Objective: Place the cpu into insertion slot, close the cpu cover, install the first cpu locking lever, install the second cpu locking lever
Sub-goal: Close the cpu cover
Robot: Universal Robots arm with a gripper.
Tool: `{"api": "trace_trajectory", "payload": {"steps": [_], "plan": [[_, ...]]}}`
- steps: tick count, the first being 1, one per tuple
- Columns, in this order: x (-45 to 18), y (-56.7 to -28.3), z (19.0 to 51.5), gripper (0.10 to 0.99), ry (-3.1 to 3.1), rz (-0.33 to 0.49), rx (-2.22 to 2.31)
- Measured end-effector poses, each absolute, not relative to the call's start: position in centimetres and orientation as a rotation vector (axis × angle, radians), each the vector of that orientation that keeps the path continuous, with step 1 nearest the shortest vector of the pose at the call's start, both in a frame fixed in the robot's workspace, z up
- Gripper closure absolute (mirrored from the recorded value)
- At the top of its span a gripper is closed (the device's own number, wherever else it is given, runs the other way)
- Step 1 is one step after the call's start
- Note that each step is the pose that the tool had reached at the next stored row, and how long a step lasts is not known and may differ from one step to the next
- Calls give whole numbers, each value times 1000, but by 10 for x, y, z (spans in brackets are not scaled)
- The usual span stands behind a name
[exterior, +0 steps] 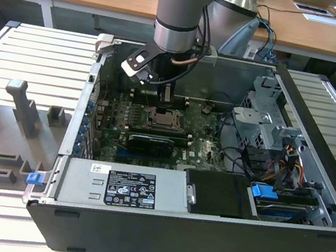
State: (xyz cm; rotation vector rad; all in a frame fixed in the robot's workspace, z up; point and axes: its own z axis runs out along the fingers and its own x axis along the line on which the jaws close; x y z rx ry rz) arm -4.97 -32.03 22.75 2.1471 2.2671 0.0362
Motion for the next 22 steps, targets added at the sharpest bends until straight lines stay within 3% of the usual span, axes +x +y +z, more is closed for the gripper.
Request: {"api": "trace_trajectory", "payload": {"steps": [22], "plan": [[-53,-314,205,980,2275,36,2139]]}}
